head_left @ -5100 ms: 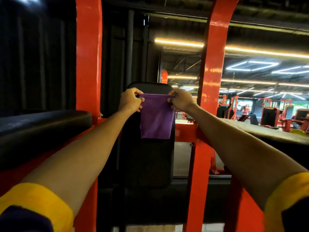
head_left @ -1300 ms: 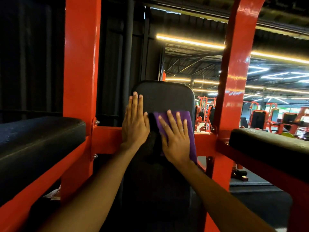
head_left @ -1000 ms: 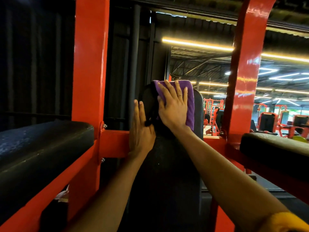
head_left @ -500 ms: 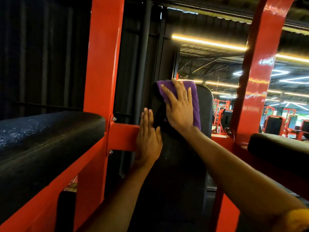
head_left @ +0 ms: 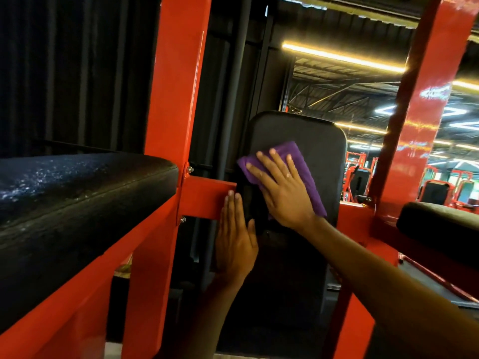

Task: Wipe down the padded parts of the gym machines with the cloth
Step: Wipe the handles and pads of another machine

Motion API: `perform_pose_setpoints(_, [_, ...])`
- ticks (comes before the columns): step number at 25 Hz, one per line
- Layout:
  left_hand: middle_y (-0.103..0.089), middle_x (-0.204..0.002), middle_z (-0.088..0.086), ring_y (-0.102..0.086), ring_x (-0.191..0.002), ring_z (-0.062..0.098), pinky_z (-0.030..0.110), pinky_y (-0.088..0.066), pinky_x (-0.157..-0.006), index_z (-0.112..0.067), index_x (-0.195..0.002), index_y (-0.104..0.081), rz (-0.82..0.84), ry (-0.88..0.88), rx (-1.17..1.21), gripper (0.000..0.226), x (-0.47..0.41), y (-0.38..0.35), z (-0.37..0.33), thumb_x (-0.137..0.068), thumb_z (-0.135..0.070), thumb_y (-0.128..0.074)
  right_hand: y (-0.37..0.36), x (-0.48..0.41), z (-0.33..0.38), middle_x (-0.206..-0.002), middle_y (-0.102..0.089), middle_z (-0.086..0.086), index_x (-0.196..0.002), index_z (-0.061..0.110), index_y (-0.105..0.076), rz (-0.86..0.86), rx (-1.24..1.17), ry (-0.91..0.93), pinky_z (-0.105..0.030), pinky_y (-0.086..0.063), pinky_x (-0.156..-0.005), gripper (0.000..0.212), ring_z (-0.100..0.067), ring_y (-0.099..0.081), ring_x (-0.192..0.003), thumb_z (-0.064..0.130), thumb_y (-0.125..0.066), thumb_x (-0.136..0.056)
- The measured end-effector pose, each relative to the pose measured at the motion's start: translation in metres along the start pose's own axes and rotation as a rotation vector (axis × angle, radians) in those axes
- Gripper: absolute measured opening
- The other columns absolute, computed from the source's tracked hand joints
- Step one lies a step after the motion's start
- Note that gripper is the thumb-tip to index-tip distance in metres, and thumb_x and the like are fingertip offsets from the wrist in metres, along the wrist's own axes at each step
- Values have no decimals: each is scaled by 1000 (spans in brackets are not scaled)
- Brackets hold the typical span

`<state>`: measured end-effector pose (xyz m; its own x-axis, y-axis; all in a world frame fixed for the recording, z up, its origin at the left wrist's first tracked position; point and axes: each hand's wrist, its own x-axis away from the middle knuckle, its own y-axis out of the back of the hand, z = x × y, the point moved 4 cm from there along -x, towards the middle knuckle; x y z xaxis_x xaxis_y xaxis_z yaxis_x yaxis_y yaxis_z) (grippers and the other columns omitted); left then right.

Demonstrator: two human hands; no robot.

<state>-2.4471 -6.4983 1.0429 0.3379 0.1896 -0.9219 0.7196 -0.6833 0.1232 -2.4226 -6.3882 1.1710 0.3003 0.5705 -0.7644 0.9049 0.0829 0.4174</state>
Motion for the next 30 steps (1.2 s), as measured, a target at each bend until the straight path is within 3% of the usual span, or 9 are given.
perform_pose_setpoints(5, [-22, -167, 13, -20, -155, 24, 31, -16, -125, -1, -156, -30, 40, 23, -17, 59, -2, 3, -1, -108, -34, -31, 7, -85, -3, -157, -44, -7, -145, 22, -56, -27, 11, -89, -55, -4, -127, 47, -31, -24, -154, 34, -50, -99])
perform_pose_setpoints(8, [-33, -161, 19, -31, -150, 28, 34, -24, -123, 3, -153, -33, 15, 16, 10, 60, 1, 2, 4, -106, -33, -34, -7, -55, 32, -140, -61, -4, -121, 20, -73, 16, 16, 68, -55, -13, -126, 39, -30, -39, -145, 40, -60, -89])
perform_pose_setpoints(10, [-38, -158, 22, -39, -146, 32, 36, -28, -120, 4, -152, -32, -7, 25, 17, 61, 0, 1, 5, -104, -33, -38, -8, -42, 38, -135, -64, -4, -116, 21, -75, 75, 11, 166, -54, -15, -125, 38, -30, -44, -142, 44, -62, -90])
perform_pose_setpoints(14, [-22, -166, 16, -21, -155, 26, 32, -16, -126, 2, -157, -27, 9, 21, 56, 61, -2, 3, 0, -108, -35, -33, 7, -90, 5, -125, -67, -4, -116, 25, -74, 121, 167, 301, -51, -20, -124, 44, -28, -51, -135, 55, -51, -95])
perform_pose_setpoints(17, [-18, -168, 14, -16, -156, 24, 33, -16, -126, 0, -158, -23, 24, 17, 46, 62, -2, 4, 1, -106, -31, -37, 8, -91, 1, -136, -63, -4, -124, 24, -71, 44, 156, 109, -56, -18, -124, 45, -29, -43, -143, 54, -52, -96])
perform_pose_setpoints(21, [-26, -165, 17, -23, -154, 28, 35, -19, -126, 3, -156, -29, 8, -18, 36, 59, 0, 4, 3, -104, -26, -37, -3, -16, 26, -163, -37, -4, -149, 27, -53, -32, 41, -38, -59, -8, -125, 54, -29, -20, -156, 50, -51, -100])
perform_pose_setpoints(24, [-26, -164, 19, -23, -154, 29, 39, -24, -125, 5, -155, -29, -13, -29, 65, 57, 1, 6, 0, -107, -25, -37, 9, 14, 2, -167, -28, -6, -155, 31, -43, -69, 83, -60, -57, -10, -126, 59, -29, -19, -156, 46, -55, -99])
perform_pose_setpoints(28, [-19, -167, 16, -17, -156, 25, 39, -25, -125, 1, -158, -23, 3, -3, 66, 60, -2, 6, -2, -107, -27, -38, 14, -20, -26, -168, -25, -7, -157, 32, -38, -149, 94, -466, -55, -4, -127, 59, -33, -13, -157, 50, -46, -102])
perform_pose_setpoints(30, [-22, -166, 17, -20, -155, 27, 44, -29, -123, 2, -157, -25, 2, -14, 83, 60, 0, 4, 1, -106, -25, -38, 5, -14, 2, -169, -24, -5, -158, 31, -37, -166, 30, -443, -56, -3, -127, 59, -33, -11, -157, 48, -46, -102])
